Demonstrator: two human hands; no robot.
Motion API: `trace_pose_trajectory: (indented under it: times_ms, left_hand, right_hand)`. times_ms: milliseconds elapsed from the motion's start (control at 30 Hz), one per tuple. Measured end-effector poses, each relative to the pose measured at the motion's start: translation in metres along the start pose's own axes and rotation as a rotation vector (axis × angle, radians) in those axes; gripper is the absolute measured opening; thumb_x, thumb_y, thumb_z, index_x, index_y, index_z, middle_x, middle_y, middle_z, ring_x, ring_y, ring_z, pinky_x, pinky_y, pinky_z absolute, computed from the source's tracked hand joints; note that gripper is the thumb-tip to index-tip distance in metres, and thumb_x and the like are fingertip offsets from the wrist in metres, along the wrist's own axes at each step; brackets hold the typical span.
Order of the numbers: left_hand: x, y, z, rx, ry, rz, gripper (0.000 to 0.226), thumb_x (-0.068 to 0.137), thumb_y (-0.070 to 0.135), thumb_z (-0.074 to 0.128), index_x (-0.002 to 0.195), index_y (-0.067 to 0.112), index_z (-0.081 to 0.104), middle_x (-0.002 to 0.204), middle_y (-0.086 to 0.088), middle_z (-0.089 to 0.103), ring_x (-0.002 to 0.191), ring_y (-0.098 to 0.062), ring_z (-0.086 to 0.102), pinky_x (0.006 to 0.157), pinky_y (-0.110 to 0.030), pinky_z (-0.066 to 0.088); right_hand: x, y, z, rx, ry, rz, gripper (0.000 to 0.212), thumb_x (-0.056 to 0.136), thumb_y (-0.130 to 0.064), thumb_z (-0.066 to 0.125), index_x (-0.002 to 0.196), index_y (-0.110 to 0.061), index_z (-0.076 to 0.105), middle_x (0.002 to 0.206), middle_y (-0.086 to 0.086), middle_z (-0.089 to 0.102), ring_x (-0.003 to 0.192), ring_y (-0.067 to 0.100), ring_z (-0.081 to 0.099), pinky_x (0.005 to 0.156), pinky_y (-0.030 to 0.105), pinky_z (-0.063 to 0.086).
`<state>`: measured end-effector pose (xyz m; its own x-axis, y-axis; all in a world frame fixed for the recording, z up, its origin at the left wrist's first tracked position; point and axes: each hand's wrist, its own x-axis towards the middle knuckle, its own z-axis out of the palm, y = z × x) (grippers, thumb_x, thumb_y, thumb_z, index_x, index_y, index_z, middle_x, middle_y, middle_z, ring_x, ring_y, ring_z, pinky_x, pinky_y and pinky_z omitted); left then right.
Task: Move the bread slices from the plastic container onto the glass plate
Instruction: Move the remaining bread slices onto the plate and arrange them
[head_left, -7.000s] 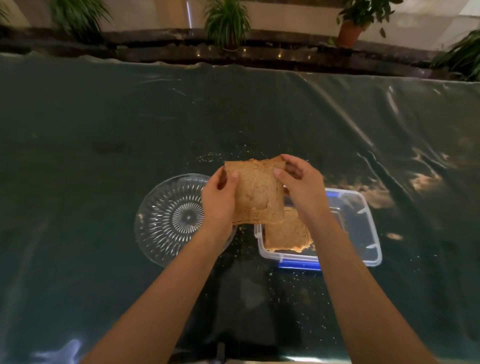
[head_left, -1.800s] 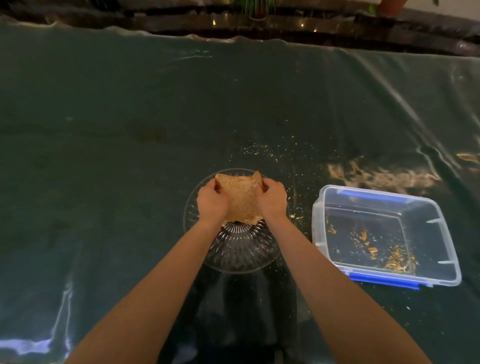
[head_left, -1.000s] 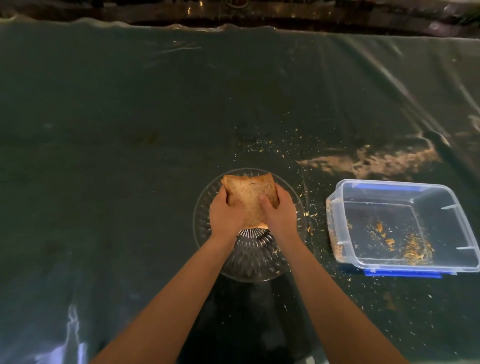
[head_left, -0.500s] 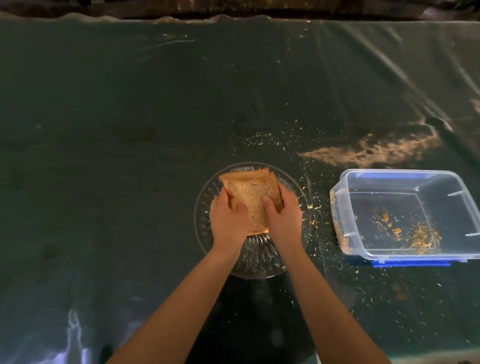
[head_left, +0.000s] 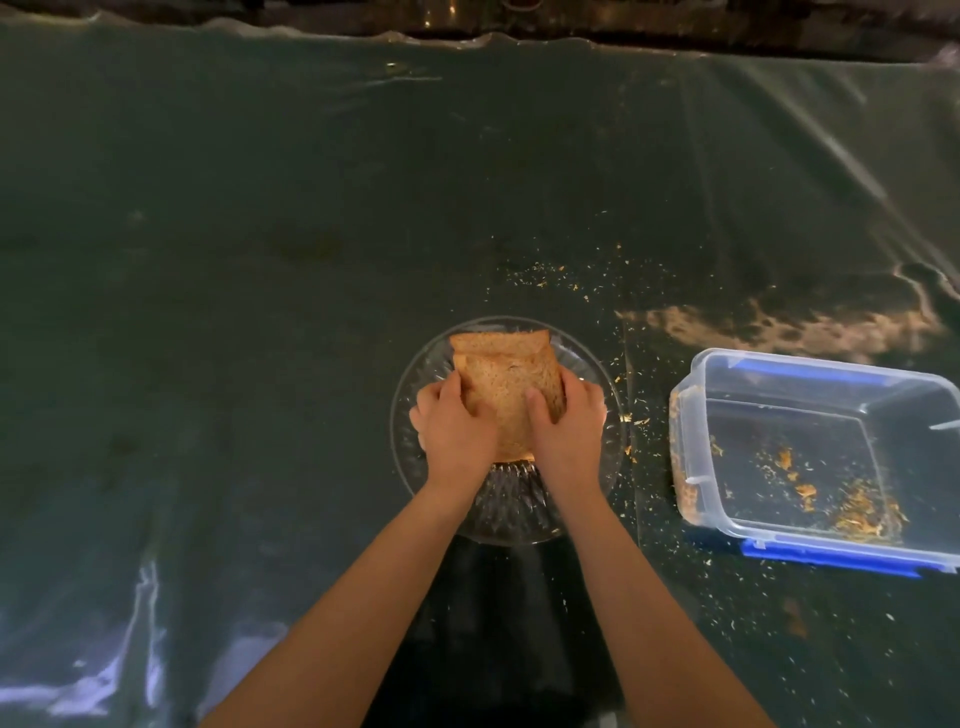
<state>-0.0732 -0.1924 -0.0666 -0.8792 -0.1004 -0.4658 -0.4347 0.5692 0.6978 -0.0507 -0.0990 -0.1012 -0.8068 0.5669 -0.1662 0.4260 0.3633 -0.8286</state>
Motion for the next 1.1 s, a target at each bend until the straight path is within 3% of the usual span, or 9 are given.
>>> trace_pose_trajectory:
  times_ms: [200, 333, 433, 567, 700, 867, 1100]
  left_hand:
    - [-0.011, 0.001, 0.007, 0.059, 0.067, 0.007, 0.051, 0.090, 0.012, 0.046, 0.141, 0.013, 0.043, 0.141, -0.009, 0.042, 0.132, -0.027, 0.037, 0.110, -0.046, 0.036]
    - [-0.017, 0.004, 0.007, -0.006, 0.092, 0.000, 0.051, 0.091, 0.008, 0.046, 0.142, 0.012, 0.042, 0.140, -0.010, 0.042, 0.127, -0.027, 0.046, 0.108, -0.041, 0.041]
    - [-0.024, 0.003, 0.004, -0.024, 0.101, -0.003, 0.045, 0.091, 0.007, 0.045, 0.136, 0.009, 0.049, 0.134, -0.011, 0.048, 0.117, -0.026, 0.054, 0.101, -0.036, 0.047]
    - [-0.030, -0.005, 0.003, -0.034, 0.102, -0.013, 0.041, 0.091, 0.009, 0.044, 0.131, 0.006, 0.051, 0.127, -0.012, 0.057, 0.112, -0.029, 0.060, 0.096, -0.045, 0.051]
    - [-0.034, -0.011, 0.007, -0.007, 0.093, -0.034, 0.037, 0.088, 0.007, 0.046, 0.124, 0.000, 0.055, 0.123, -0.020, 0.056, 0.111, -0.037, 0.059, 0.096, -0.049, 0.050]
    - [-0.034, -0.013, 0.010, 0.013, 0.090, -0.011, 0.044, 0.091, 0.008, 0.045, 0.136, 0.005, 0.048, 0.133, -0.012, 0.043, 0.122, -0.028, 0.049, 0.107, -0.040, 0.042]
    - [-0.034, -0.019, 0.010, 0.003, 0.078, 0.028, 0.048, 0.093, 0.008, 0.044, 0.141, 0.008, 0.043, 0.131, -0.011, 0.042, 0.120, -0.026, 0.048, 0.107, -0.038, 0.042]
  right_hand:
    - [-0.008, 0.002, -0.008, 0.010, -0.007, -0.063, 0.043, 0.089, -0.016, 0.055, 0.131, -0.011, 0.048, 0.126, 0.008, 0.046, 0.117, 0.018, 0.045, 0.092, 0.019, 0.035]
    - [-0.016, -0.001, -0.014, 0.068, -0.010, -0.092, 0.042, 0.090, -0.014, 0.054, 0.131, -0.009, 0.048, 0.119, 0.004, 0.047, 0.105, 0.007, 0.044, 0.081, 0.003, 0.032]
    - [-0.024, -0.002, -0.018, 0.123, -0.021, -0.052, 0.040, 0.090, -0.016, 0.054, 0.130, -0.010, 0.049, 0.114, 0.000, 0.046, 0.102, 0.005, 0.044, 0.088, 0.015, 0.037]
    - [-0.033, 0.003, -0.019, 0.128, -0.026, -0.019, 0.039, 0.090, -0.019, 0.054, 0.128, -0.010, 0.052, 0.117, 0.006, 0.050, 0.101, 0.008, 0.047, 0.090, 0.023, 0.040]
    - [-0.032, 0.013, -0.013, 0.044, -0.008, 0.021, 0.039, 0.089, -0.022, 0.054, 0.127, -0.011, 0.053, 0.120, 0.011, 0.049, 0.111, 0.022, 0.047, 0.095, 0.032, 0.041]
    - [-0.029, 0.020, -0.011, -0.046, -0.020, 0.024, 0.046, 0.090, -0.028, 0.054, 0.132, -0.012, 0.048, 0.120, 0.014, 0.046, 0.112, 0.025, 0.040, 0.097, 0.037, 0.040]
    - [-0.038, 0.019, -0.017, 0.068, 0.039, -0.029, 0.041, 0.086, -0.023, 0.058, 0.125, -0.014, 0.051, 0.120, 0.011, 0.046, 0.114, 0.024, 0.044, 0.099, 0.039, 0.043]
